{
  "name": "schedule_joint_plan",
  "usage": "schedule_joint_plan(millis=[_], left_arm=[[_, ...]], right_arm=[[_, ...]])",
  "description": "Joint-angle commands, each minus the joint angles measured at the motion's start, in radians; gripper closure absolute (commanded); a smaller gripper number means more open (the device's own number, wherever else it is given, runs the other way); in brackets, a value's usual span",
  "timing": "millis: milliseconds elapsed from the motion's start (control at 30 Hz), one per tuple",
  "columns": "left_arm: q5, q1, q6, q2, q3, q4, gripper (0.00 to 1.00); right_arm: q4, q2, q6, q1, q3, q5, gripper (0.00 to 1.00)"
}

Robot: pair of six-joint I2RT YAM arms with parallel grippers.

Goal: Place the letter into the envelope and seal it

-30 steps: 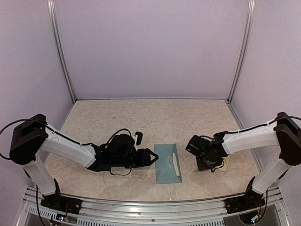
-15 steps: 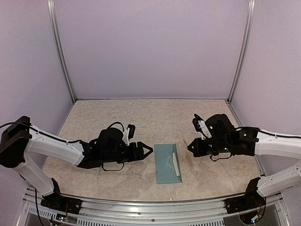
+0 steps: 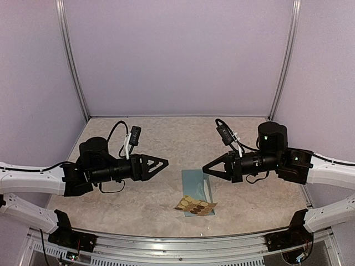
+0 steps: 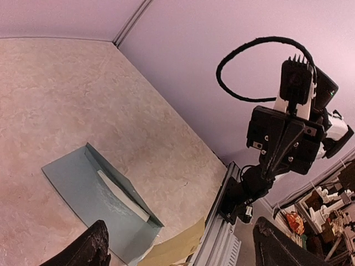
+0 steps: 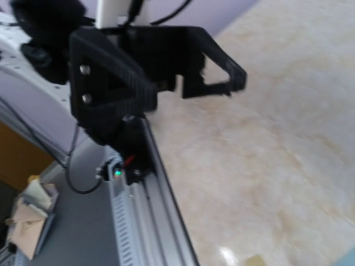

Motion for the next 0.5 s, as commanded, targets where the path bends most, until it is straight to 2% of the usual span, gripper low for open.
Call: schedule_joint_plan(millis=[0,100,200,233,267,300,367,467], left_arm=[[0.143,-0.041,0.129,-0.002,0.007,0.003,0.15],[0.090,-0.074,0.175,0.036,0.041,-0.049,0.15],[0.071,-0.053,0.168,0.061,0.036,-0.093,0.16],[0.070,-0.054,0.166,0.063,0.029,-0.099,0.16],[0.070,-0.061,0.165,0.067,0.018,-0.099,0.16],[0.064,-0.069,0.163,0.067,0.002,-0.097,0.16],[0.034,-0.073,0.135,0.059,-0.035,-0.097,0.16],[-0.030,-0.047,0.050,0.041,-0.084,-0.116,0.15]], right_arm=[[0.084,-0.010,-0.006,0.003,0.018,-0.069,1.00],[-0.004,0.028,-0.031,0.004,0.035,0.023,1.00],[-0.095,0.086,-0.070,0.005,0.017,0.068,1.00],[-0.113,0.108,-0.083,0.006,0.008,0.065,0.93],[-0.127,0.127,-0.092,0.011,-0.004,0.072,0.74],[-0.140,0.141,-0.100,0.017,-0.016,0.088,0.62],[-0.153,0.171,-0.115,0.041,-0.036,0.120,0.45],[-0.135,0.213,-0.132,0.120,-0.051,0.212,0.28]])
